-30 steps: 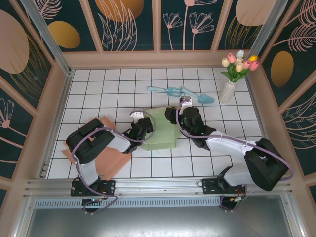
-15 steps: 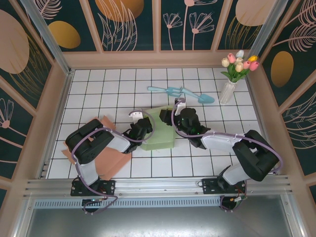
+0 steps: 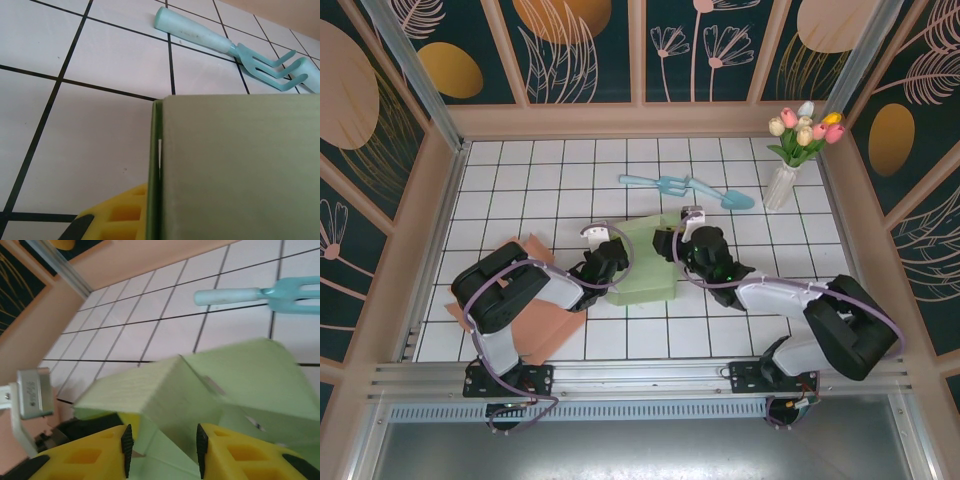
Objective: Fold the paper box
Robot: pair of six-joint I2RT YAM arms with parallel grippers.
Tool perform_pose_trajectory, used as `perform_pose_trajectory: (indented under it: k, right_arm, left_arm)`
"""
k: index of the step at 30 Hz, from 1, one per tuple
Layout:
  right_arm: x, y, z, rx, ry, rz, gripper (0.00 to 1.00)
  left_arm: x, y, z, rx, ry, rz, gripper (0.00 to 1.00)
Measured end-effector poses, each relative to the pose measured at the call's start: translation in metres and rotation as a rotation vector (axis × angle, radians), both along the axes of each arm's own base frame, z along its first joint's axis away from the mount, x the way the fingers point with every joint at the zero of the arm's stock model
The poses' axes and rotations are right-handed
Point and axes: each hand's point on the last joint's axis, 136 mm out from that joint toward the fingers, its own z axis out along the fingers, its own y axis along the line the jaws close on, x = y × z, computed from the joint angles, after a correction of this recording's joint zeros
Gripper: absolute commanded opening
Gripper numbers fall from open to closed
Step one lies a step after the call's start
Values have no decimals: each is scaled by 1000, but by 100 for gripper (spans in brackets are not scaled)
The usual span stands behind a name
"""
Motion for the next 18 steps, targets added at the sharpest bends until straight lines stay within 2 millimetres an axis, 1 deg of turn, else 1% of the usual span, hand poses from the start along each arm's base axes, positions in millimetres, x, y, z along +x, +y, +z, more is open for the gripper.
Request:
perform_pose_trajectory:
  k: [2,5,12,15,18]
  right_arm:
    - [-1,-9,-7,-30,8,-21,41]
    - [3,-20,-15,-67,20,-61,42]
    - [15,-44,-23,-103,40,-142,43]
    - [18,-50,-25,-111,49,-161,43]
    - [21,-52,-30,-123,63,-169,43]
  left_arm:
    - [0,0,0,0,0,0,0]
    - [0,0,0,0,0,0,0]
    - [0,0,0,0,0,-2,0]
    - [0,0,0,-1,0,-2,0]
    - [0,0,0,0,0,-2,0]
